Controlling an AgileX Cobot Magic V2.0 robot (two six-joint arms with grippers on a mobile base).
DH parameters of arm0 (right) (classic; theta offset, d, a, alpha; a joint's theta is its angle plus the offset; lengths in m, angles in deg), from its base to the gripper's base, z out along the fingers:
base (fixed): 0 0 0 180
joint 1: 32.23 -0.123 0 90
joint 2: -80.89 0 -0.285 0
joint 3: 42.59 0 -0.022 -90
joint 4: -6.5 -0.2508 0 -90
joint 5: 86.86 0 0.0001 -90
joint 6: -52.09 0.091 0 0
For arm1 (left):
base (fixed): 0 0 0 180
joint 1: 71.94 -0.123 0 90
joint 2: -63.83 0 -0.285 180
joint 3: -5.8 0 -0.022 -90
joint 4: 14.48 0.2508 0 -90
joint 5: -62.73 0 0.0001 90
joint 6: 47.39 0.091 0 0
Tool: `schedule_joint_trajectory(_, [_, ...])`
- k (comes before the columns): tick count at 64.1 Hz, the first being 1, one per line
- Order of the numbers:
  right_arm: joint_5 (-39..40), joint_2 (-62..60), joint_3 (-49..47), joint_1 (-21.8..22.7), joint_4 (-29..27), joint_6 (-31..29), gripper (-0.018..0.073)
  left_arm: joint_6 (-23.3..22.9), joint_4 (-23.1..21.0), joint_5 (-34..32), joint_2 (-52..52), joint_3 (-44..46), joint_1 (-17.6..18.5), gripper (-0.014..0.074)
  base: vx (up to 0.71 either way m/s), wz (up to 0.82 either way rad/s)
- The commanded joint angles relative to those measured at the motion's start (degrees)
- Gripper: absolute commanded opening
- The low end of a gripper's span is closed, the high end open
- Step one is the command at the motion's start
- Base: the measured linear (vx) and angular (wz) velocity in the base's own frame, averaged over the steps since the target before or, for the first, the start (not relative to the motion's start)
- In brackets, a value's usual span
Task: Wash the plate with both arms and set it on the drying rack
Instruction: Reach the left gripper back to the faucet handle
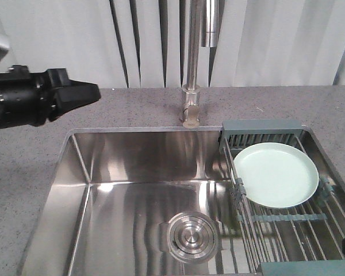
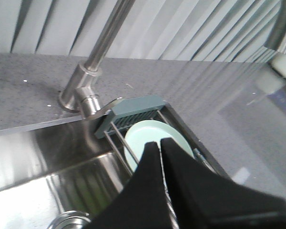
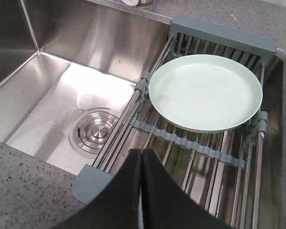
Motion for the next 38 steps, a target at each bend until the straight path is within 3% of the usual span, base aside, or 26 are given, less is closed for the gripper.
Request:
schedule_joint_trajectory(1, [3.73, 0.45, -1.51, -0.15, -0.93, -0.59, -0.0004, 0.99, -7.72, 3.38, 5.05, 4.84, 1.99, -0.0006, 0.0, 0.0])
schedule_joint_trajectory(24, [3.6, 0.45, -1.51, -0.15, -0.82, -0.47, -0.0004, 0.99, -13.68, 7.56, 27.55, 19.01, 11.93, -0.0006, 0.0, 0.0])
schedule_joint_trajectory(38, [3.55, 0.45, -1.51, -0.15, -0.08, -0.47, -0.0004, 0.78, -16.83, 7.73, 37.9, 28.05, 14.11, -0.0006, 0.0, 0.0])
